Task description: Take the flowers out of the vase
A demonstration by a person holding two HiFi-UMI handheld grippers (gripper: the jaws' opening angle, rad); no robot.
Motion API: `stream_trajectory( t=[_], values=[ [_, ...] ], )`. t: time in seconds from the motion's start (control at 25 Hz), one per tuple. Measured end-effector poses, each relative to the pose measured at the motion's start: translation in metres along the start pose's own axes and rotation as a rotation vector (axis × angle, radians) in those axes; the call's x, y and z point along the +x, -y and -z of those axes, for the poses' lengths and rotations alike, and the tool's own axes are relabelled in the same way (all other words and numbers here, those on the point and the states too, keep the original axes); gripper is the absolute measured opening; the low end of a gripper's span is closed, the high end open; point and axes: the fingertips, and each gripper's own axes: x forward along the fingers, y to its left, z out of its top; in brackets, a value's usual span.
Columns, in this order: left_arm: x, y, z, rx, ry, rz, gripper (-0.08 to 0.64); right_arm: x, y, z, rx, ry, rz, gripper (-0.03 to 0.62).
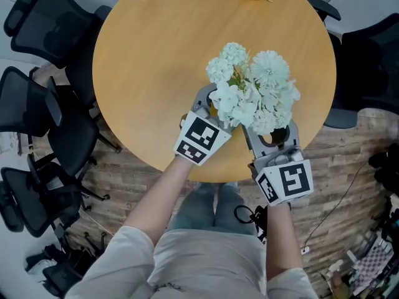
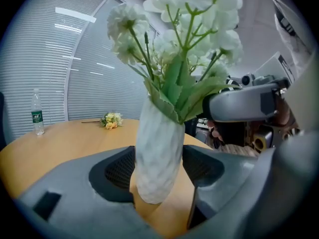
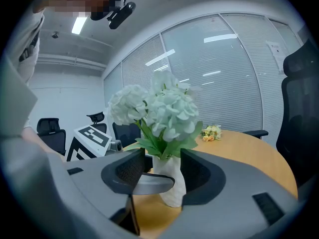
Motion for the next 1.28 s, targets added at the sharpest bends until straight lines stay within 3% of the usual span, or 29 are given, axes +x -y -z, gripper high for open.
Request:
stream_trajectory(
  t=[0.56,1.08,1.28],
  values=[
    [0.0,0.001,0.0,0.013,0.009,-0.008,0.299,0.024,0.0,-0.009,-0.029,0.018,-0.001,0.195],
    [-0.001,0.002,-0.001,0.009,0.009,-0.018,0.299,0.027,0.005,-0.015,-0.071,0.04,0.053,0.193],
    [0.02,0.003,-0.003,0.003,-0.001,-0.017,0.299,0.028,0.031,-0.016,-0.049,0.037,0.064,0.114]
  ],
)
